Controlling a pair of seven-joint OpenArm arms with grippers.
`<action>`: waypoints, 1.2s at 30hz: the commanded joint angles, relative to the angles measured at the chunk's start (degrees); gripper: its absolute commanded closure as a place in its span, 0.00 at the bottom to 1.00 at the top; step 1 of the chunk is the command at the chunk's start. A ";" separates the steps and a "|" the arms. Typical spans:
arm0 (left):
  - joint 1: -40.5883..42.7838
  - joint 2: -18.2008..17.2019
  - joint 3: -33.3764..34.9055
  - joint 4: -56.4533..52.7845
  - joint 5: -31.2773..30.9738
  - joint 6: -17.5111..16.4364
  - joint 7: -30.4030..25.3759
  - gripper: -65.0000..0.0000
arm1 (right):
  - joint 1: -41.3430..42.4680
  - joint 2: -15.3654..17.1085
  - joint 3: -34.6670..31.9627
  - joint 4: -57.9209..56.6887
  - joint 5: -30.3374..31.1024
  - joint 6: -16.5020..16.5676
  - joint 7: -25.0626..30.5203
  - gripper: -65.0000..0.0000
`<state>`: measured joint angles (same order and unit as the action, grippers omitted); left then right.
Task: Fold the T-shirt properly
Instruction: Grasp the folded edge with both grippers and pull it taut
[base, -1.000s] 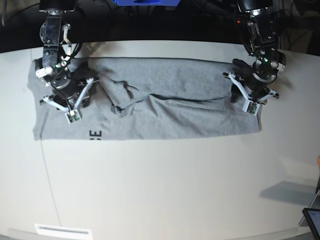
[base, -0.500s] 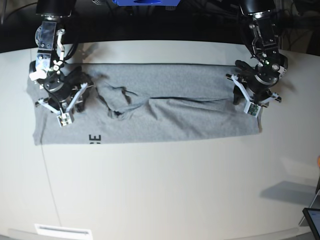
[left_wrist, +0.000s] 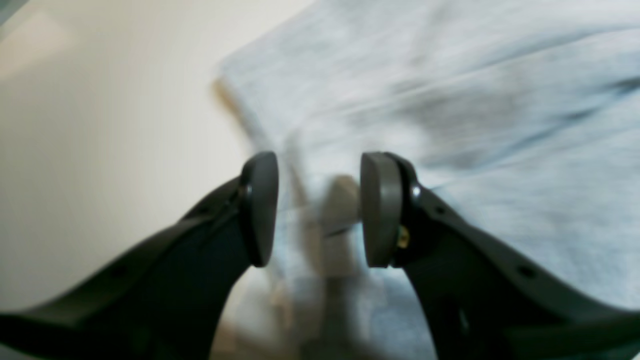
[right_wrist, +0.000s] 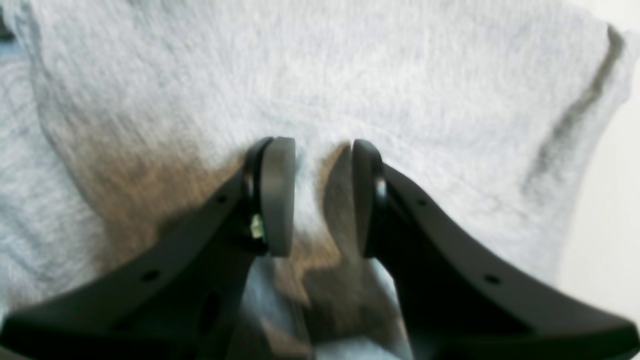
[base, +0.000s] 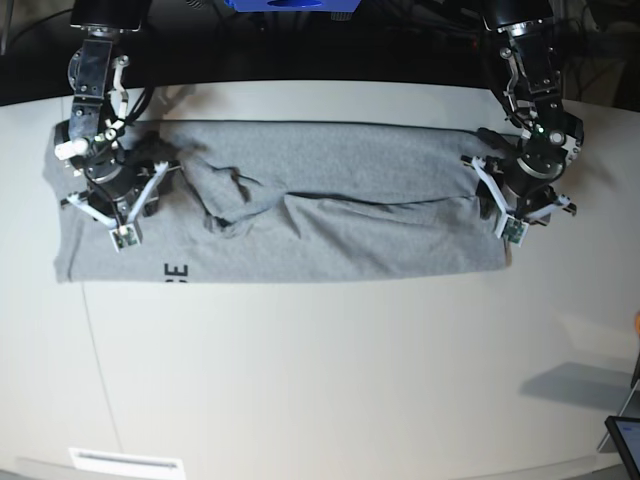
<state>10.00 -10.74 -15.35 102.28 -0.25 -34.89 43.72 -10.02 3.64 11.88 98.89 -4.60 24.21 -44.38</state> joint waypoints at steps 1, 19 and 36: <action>-0.90 -0.64 -0.25 2.12 -0.58 0.21 -0.78 0.58 | 0.75 0.45 0.12 3.31 0.51 -0.07 1.08 0.72; 4.02 -0.55 -16.87 5.37 -0.94 -5.11 -3.15 0.56 | -0.31 -1.92 -13.24 12.19 0.16 7.40 -2.26 0.73; 4.29 -2.22 -19.59 -0.70 -9.55 -5.11 -3.42 0.35 | -0.22 -7.02 -1.99 12.19 0.25 7.40 -2.78 0.72</action>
<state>14.59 -11.92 -34.70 100.38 -9.72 -40.18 41.52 -10.85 -3.66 9.56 110.00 -4.82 31.70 -48.21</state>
